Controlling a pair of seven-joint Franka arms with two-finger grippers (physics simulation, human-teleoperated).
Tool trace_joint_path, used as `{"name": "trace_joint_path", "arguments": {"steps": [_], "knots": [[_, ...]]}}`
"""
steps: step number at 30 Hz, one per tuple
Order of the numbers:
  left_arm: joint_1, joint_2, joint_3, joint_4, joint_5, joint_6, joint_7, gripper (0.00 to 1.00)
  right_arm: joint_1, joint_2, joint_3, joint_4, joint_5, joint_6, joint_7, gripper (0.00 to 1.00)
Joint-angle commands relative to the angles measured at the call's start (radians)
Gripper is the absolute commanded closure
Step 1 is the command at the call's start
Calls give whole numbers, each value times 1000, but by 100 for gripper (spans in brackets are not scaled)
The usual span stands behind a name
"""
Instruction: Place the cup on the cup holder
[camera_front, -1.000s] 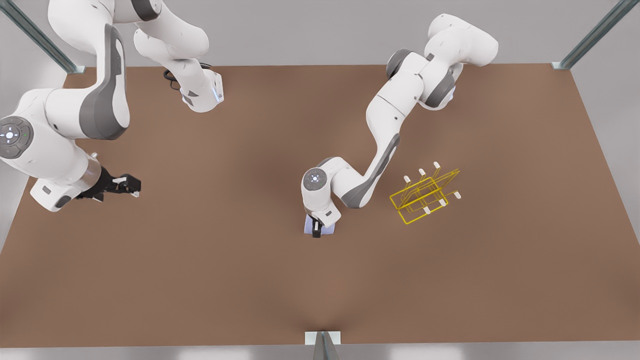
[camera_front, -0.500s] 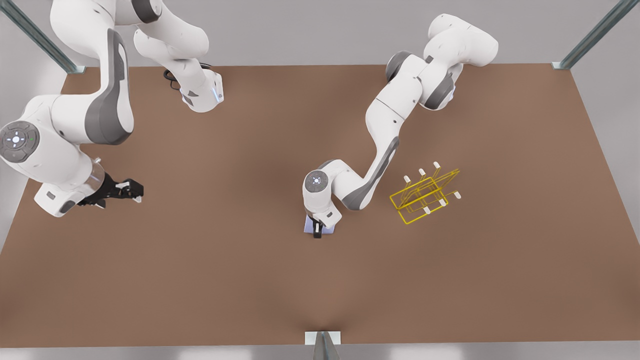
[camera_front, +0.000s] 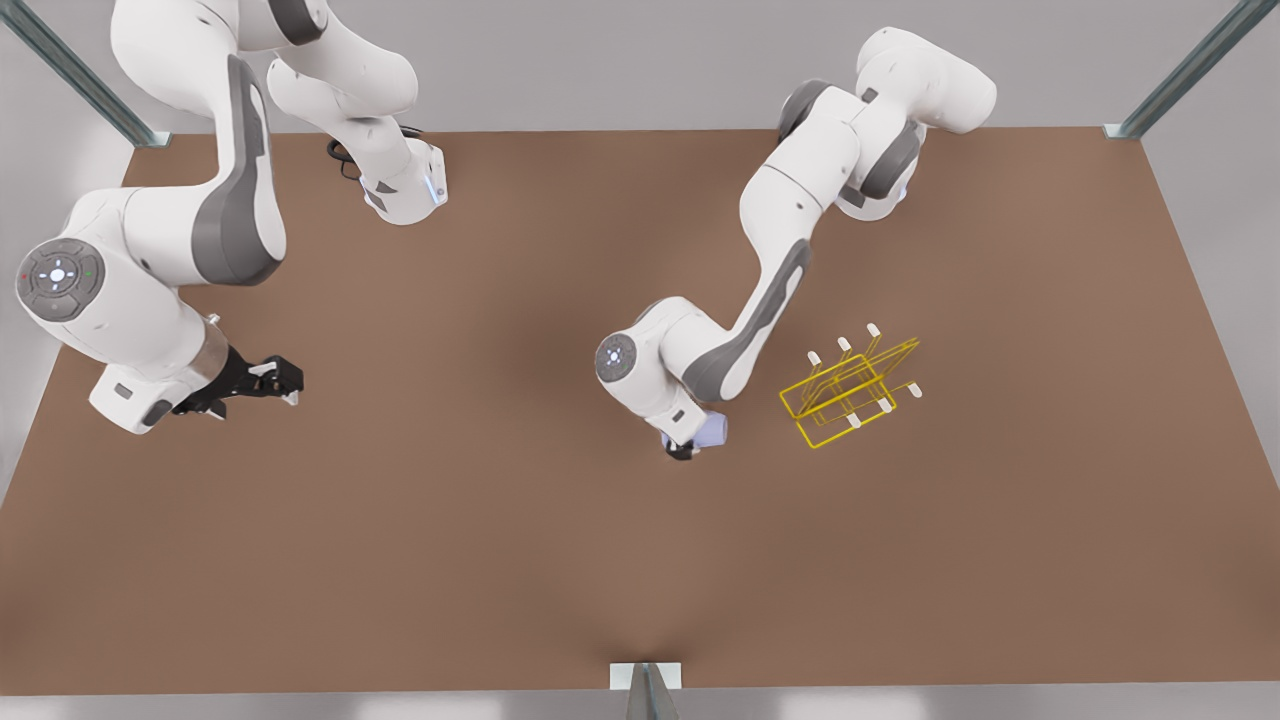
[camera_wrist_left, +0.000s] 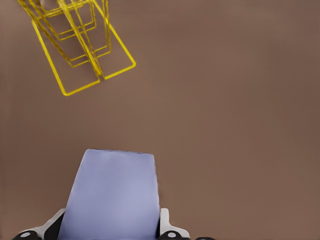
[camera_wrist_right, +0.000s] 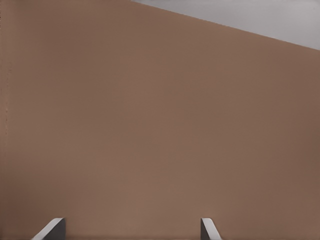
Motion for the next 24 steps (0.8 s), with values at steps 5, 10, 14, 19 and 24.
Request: {"name": "trace_joint_path", "arguments": {"steps": [5, 10, 14, 19, 24], "knots": [[-10, -1, 28, -4, 378, -718, 12, 22, 8, 0, 0, 1, -3, 1, -1, 0], [-119, -4, 151, -13, 378, -824, 13, 22, 8, 0, 0, -1, -4, 1, -1, 0], [-160, -39, 152, -62, 376, -878, 7, 22, 6, 3, 0, -2, -3, 18, -1, 0], [-119, -41, 155, -96, 409, -856, -4, 22, 6, 17, 0, -2, -6, 38, -3, 0], [-141, -30, 155, -133, 392, -855, -31, 22, 8, 19, 0, -4, -6, 50, -4, 0]]}}
